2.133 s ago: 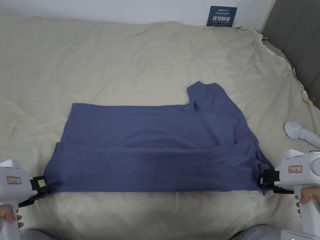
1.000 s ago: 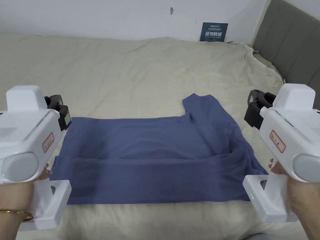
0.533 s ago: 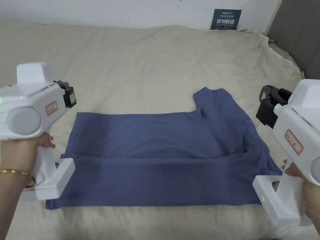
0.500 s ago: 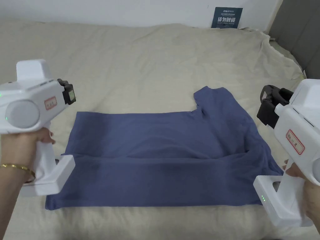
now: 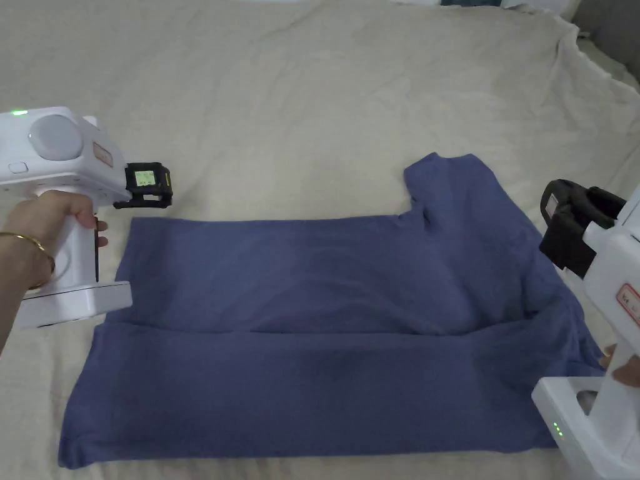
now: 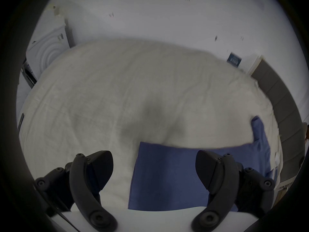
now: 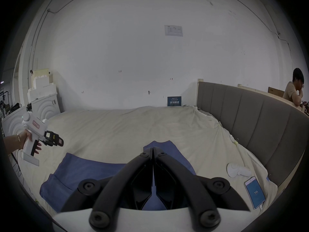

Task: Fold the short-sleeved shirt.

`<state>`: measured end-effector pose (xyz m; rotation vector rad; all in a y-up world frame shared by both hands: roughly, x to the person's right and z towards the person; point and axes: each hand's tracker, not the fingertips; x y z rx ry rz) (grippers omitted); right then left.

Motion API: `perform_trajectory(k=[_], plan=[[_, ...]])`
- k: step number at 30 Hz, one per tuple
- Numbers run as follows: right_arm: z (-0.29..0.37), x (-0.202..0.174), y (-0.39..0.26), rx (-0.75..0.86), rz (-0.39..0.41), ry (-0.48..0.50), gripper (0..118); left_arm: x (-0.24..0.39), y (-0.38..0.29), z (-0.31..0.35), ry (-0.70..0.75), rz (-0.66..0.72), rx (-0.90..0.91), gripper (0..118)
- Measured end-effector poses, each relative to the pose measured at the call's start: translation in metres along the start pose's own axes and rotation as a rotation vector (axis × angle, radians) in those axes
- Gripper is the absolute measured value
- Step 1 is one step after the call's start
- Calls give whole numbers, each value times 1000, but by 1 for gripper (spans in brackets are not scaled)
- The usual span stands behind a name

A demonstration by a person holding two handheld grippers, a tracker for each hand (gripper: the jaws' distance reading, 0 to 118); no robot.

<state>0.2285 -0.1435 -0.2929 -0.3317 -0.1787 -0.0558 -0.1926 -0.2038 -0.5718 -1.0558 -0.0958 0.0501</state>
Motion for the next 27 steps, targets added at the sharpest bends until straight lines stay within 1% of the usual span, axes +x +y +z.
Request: perform_trajectory(k=[2,3,6,7,8,11,12,13,14,15,16,17,18,20,22,25,27], plan=[[-8,3,-3,-13,0,-10,0,0,4,-23,37,-35,-43,105],[-12,5,-4,-22,5,-16,0,-2,7,-32,59,-28,-41,105],[-22,9,-8,-57,5,-27,0,-8,12,-57,58,3,-69,104],[-25,10,-9,-61,6,-25,0,-10,13,-63,52,8,-79,101],[-26,11,-11,-67,10,-26,0,-11,13,-68,57,13,-82,95],[-31,12,-14,-78,21,-35,0,-14,14,-78,65,22,-74,58],[-32,13,-16,-83,19,-34,0,-15,14,-80,55,24,-74,50],[-33,13,-17,-90,16,-33,0,-14,13,-81,14,26,-81,46],[-34,14,-17,-95,16,-31,0,-11,12,-80,26,16,-80,35],[-34,14,-18,-99,17,-33,0,-10,11,-78,42,-20,-69,8],[-34,12,-18,-101,19,-35,0,-9,11,-75,43,-49,-62,0],[-33,12,-18,-103,19,-37,0,-9,11,-73,34,-63,-56,0],[-33,12,-18,-105,17,-37,0,-5,10,-67,2,-42,-50,0],[-33,13,-18,-109,10,-39,0,-2,6,-57,11,-52,-36,0],[-31,14,-16,-109,2,-42,0,-1,3,-43,8,-65,7,0],[-30,18,-8,-107,-13,-42,0,-6,6,-25,-37,-37,81,0],[-34,21,0,-111,-21,-42,0,-6,1,-10,-34,-40,128,0]])
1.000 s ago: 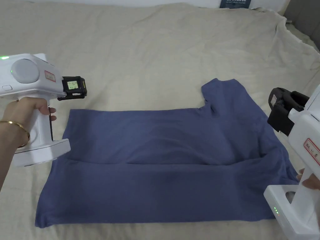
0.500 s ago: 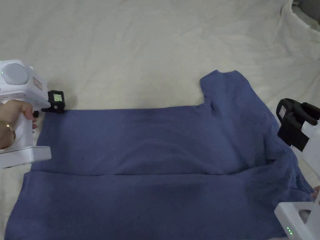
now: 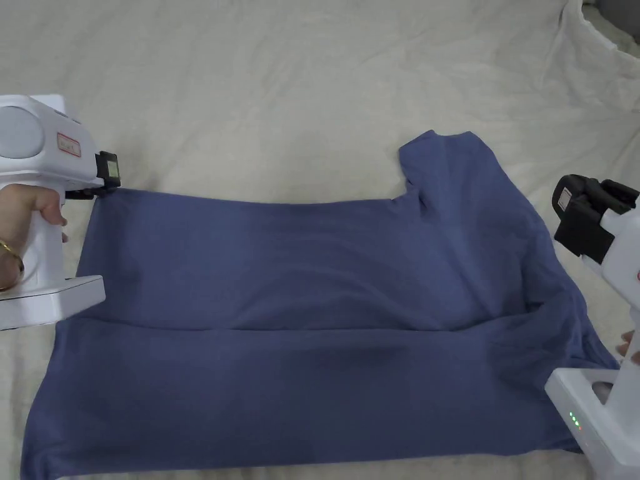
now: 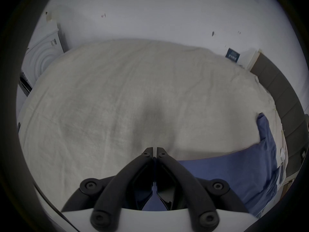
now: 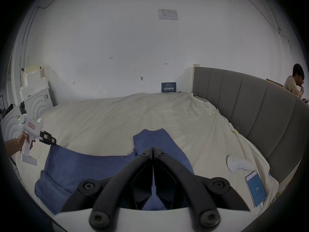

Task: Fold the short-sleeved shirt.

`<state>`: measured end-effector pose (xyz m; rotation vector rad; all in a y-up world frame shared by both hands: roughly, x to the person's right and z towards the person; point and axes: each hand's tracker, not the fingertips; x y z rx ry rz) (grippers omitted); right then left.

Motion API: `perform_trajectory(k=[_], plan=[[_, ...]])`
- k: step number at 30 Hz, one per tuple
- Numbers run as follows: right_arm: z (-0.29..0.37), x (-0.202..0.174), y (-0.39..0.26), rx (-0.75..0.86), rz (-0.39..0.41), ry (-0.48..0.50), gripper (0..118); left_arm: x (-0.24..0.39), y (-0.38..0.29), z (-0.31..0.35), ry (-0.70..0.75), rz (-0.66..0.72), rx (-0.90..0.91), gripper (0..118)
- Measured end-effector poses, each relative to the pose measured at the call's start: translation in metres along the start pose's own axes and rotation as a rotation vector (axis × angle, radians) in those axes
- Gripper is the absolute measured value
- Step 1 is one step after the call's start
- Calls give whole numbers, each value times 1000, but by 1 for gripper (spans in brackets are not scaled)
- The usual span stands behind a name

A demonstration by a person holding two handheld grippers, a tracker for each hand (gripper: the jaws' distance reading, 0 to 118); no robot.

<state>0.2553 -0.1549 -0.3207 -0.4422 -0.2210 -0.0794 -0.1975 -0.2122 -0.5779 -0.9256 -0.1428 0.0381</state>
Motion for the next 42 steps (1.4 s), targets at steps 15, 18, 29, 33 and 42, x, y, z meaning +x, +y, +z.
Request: perform_trajectory(k=[15,18,29,33,42], plan=[[-181,36,68,-537,61,-26,111,0,-10,31,-25,36,71,0],[-211,46,52,-595,39,-90,111,0,-10,30,-34,42,78,0],[-258,75,-6,-726,-62,-185,45,-6,-12,6,-32,63,39,0],[-251,81,4,-704,-68,-163,2,1,-16,7,-26,57,28,0],[-196,87,37,-563,-46,-84,1,-8,-15,33,-32,87,51,0]])
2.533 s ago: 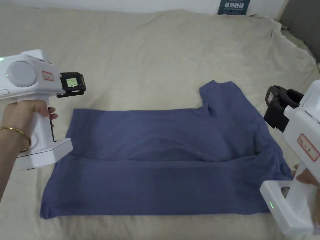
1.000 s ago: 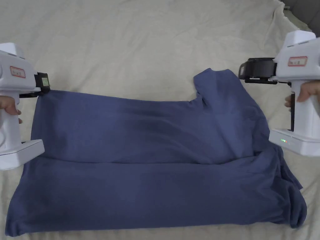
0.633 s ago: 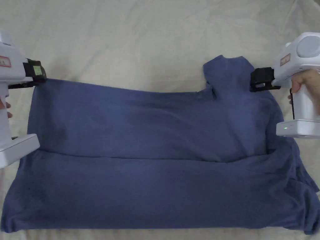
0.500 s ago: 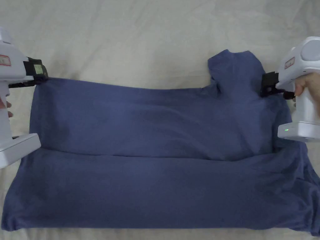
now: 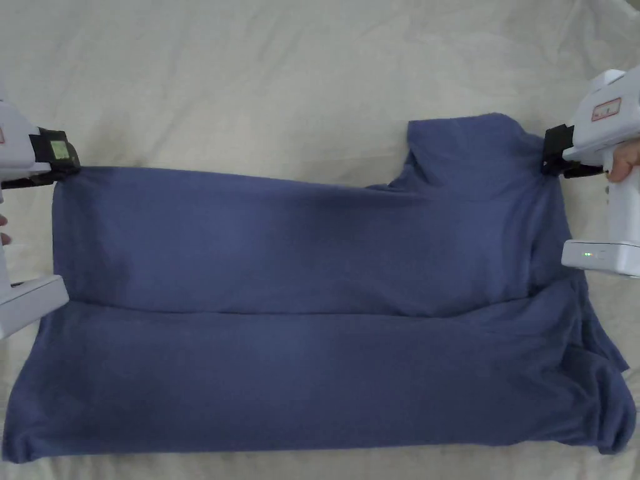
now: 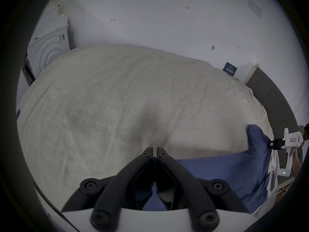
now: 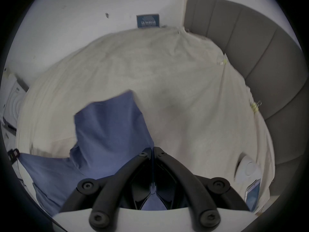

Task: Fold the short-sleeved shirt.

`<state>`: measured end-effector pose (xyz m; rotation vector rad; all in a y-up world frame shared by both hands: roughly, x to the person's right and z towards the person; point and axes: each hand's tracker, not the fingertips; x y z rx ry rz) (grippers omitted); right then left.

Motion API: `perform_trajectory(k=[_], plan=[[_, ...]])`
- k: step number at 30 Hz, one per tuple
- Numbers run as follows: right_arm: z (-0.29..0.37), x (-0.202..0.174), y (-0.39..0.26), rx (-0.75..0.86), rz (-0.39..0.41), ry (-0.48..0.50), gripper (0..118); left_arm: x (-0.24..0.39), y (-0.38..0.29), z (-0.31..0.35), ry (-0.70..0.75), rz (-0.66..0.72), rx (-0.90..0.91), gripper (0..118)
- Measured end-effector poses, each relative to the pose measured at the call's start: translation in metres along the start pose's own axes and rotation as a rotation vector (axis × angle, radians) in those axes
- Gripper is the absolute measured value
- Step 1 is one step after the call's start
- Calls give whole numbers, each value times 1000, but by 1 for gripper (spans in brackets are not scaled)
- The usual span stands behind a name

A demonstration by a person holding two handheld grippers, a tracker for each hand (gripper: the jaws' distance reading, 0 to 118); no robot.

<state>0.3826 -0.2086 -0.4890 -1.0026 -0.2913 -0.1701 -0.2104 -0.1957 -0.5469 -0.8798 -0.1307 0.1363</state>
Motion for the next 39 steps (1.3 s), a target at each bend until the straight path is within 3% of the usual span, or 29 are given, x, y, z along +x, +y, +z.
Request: perform_trajectory(k=[8,18,26,31,37,39], plan=[[93,12,-23,131,-3,57,1,-12,-15,55,-13,28,44,0],[169,30,-115,202,7,88,1,-34,-76,115,-37,16,64,0],[168,41,-207,125,-13,76,1,-48,-163,122,-17,49,-32,0],[142,48,-256,19,-70,41,1,-51,-206,112,18,52,-108,0],[122,47,-286,-29,-83,8,1,-55,-225,108,43,98,-146,0],[122,46,-289,-10,-72,-2,1,-55,-224,108,44,115,-139,6]])
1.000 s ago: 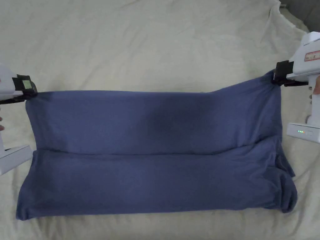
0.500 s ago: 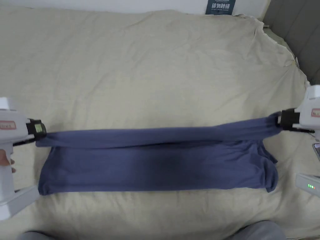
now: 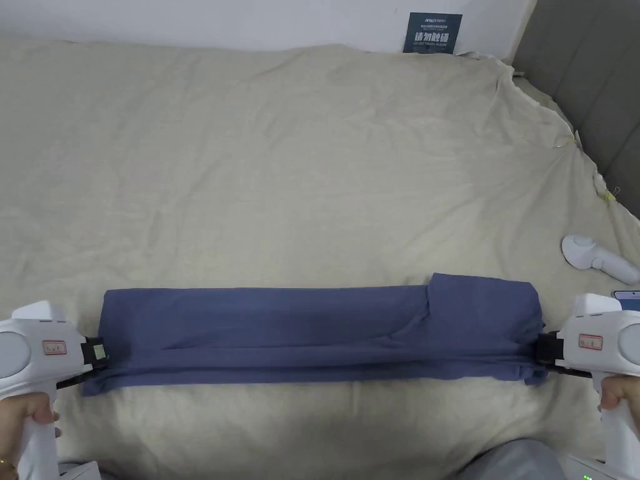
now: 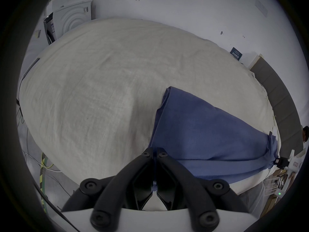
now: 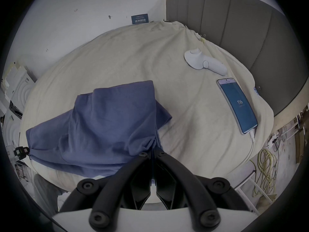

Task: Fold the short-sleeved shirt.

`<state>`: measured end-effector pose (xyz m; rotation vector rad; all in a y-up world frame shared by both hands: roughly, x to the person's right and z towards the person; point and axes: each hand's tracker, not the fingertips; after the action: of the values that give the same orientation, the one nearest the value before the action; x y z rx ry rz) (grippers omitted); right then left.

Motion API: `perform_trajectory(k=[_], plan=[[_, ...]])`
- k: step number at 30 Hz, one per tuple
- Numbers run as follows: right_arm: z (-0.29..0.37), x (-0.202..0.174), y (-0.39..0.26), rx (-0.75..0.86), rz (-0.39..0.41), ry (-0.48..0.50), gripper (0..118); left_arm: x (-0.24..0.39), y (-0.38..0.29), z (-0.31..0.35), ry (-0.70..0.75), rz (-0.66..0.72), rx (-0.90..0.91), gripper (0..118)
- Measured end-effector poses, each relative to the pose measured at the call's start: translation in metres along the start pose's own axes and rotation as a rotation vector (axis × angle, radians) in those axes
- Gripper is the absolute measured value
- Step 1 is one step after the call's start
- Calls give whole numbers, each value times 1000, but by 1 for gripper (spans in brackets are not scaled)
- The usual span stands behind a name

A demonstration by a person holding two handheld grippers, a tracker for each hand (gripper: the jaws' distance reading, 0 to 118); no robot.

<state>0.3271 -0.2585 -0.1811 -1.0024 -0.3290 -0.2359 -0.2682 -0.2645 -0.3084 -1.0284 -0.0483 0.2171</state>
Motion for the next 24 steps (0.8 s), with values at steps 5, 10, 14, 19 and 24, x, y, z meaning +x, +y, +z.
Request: perform_trajectory(k=[5,10,14,19,24], plan=[[17,2,6,43,11,-9,59,1,14,25,46,23,94,92],[71,-2,34,270,138,-87,105,10,52,74,31,19,337,107],[119,-19,52,505,168,-71,106,36,64,113,-7,-24,533,108],[166,-50,48,774,133,11,116,75,46,145,49,-167,816,112],[182,-78,37,892,143,46,116,92,34,153,11,-242,870,85]])
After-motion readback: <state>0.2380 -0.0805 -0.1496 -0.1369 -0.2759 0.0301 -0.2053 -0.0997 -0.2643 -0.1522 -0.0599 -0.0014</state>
